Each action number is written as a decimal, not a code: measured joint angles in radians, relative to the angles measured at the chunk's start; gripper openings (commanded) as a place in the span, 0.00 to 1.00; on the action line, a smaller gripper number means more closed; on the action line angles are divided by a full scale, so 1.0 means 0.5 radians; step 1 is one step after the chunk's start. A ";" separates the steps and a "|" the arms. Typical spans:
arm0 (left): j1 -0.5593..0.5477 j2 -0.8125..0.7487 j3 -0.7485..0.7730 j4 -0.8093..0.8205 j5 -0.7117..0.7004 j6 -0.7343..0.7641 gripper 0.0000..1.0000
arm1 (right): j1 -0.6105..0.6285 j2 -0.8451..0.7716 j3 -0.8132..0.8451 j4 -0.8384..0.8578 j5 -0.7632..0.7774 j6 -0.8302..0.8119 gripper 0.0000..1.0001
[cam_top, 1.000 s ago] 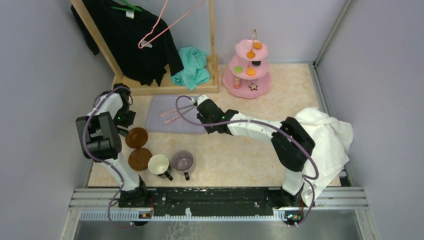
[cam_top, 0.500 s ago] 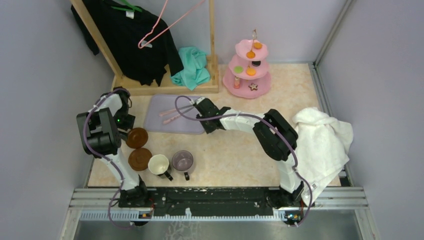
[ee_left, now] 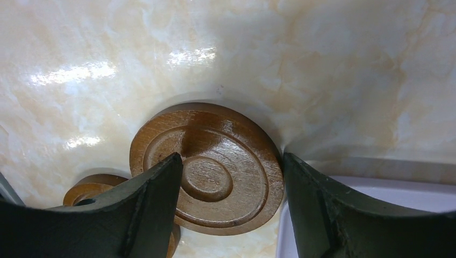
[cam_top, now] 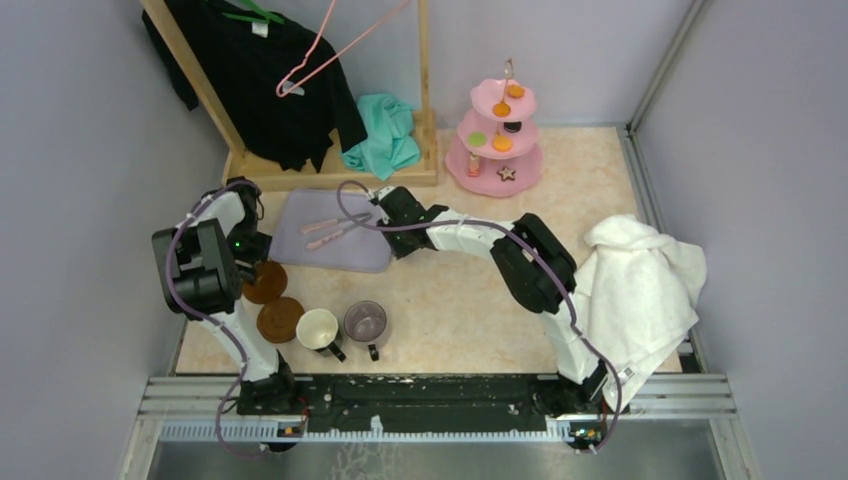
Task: Serve the afternoon tea
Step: Move the tray at the center of the board, then move the coaster to the center of the board.
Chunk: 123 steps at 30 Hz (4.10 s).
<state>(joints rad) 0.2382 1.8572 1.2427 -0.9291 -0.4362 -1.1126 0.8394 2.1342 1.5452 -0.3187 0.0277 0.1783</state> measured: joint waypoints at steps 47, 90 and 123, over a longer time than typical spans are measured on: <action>-0.198 -0.155 -0.227 0.256 0.304 0.607 0.00 | -0.107 0.532 0.799 -0.005 -0.080 0.068 0.21; -1.154 0.022 0.005 0.146 0.519 0.947 0.00 | -0.358 -0.550 -0.540 0.311 0.323 0.196 0.20; -1.743 0.862 1.183 0.999 0.811 1.274 0.00 | -0.716 -1.698 -1.276 0.396 0.639 0.296 0.20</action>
<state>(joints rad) -0.6331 2.2883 1.8343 -0.4294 -0.0307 -0.4755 0.4812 1.2854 0.9073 -0.1207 0.3473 0.3264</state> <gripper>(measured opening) 0.005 0.200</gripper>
